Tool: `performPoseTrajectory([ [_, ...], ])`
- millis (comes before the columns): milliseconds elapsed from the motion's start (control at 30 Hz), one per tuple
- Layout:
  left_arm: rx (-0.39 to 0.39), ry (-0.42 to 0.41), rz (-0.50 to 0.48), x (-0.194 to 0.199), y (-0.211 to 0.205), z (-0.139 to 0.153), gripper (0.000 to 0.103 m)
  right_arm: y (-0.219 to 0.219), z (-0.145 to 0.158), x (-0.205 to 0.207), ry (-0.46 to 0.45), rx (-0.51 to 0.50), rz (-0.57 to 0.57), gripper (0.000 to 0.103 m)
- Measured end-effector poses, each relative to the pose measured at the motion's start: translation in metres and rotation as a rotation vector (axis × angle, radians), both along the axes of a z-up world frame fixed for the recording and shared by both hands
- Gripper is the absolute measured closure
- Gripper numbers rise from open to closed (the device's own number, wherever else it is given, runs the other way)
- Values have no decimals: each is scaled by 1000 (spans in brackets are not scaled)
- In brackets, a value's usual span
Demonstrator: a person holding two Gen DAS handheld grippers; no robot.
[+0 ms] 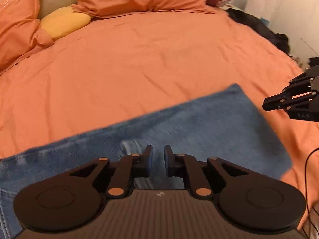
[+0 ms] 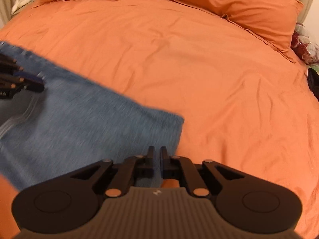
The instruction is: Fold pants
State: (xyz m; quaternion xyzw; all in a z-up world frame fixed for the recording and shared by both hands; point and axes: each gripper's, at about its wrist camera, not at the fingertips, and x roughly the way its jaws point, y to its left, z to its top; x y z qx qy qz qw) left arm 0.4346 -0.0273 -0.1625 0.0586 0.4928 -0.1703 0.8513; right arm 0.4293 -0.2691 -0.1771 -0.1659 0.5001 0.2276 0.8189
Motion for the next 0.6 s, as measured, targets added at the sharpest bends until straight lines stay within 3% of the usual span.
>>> performPoseTrajectory([
  [167,-25,34,-73,-47,-11,3,90,-4,1,-74,50,32,62,103],
  [233,11,53,-71,-58,-14,-6,90,-2,-2,-98,43,20,84,103],
  [300,26,88,-36,-60,-11,-18,91,4,-13,-103,36,7,90,103],
  [400,-14,130,16,-67,0,-36,94,7,-32,-102,39,3,80,103],
  [600,-30,138,70,-73,1,-57,96,12,-59,-96,38,-31,83,103],
])
